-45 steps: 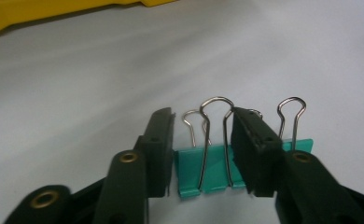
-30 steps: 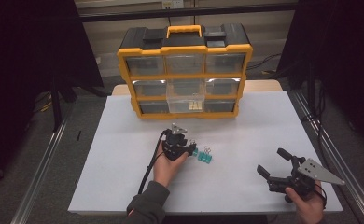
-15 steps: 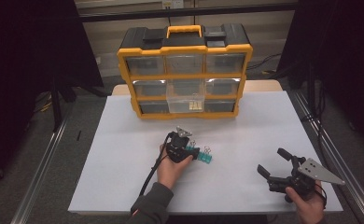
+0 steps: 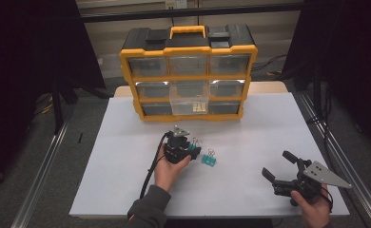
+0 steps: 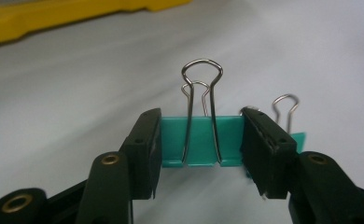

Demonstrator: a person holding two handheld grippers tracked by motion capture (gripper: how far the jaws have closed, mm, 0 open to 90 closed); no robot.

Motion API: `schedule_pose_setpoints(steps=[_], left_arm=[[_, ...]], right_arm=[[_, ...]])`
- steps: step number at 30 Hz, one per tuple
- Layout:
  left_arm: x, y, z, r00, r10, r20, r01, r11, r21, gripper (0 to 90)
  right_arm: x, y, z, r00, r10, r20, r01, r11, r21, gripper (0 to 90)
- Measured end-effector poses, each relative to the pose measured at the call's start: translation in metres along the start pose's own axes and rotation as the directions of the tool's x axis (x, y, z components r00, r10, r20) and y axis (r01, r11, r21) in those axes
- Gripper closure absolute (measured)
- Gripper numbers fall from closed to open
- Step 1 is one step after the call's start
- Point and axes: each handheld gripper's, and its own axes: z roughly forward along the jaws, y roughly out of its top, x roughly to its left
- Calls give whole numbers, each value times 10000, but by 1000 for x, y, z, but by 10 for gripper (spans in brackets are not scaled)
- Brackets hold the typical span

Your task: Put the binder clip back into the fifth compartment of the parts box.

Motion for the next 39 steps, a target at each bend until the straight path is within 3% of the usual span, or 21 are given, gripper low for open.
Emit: schedule_pose_setpoints(steps=[6, 8, 11, 17, 29, 39], left_arm=[[-3, 11, -14, 9997, 138, 195, -127, 9985, -525, 501], [-5, 15, -19, 9994, 12, 344, 17, 9963, -857, 501], [-6, 22, -25, 9991, 147, 403, -99, 9931, -1165, 501], [-6, 30, -33, 9983, 211, 547, -129, 9892, -1459, 502], [-6, 49, -52, 9968, 76, 794, 113, 9719, -2351, 501], [-8, 66, -65, 9968, 275, 748, -58, 9613, -2755, 501]], right_arm=[[0, 0, 0, 10000, -14, -8, 14, 10000, 35, 21], [0, 0, 0, 10000, -29, -3, 29, 10000, 14, 21], [0, 0, 0, 10000, -15, 28, 15, 10000, 13, 21], [0, 0, 0, 10000, 4, -16, -4, 10000, 2, 21], [0, 0, 0, 10000, -14, 20, 14, 10000, -14, 20], [0, 0, 0, 10000, -34, -55, 35, 10000, 51, 21]])
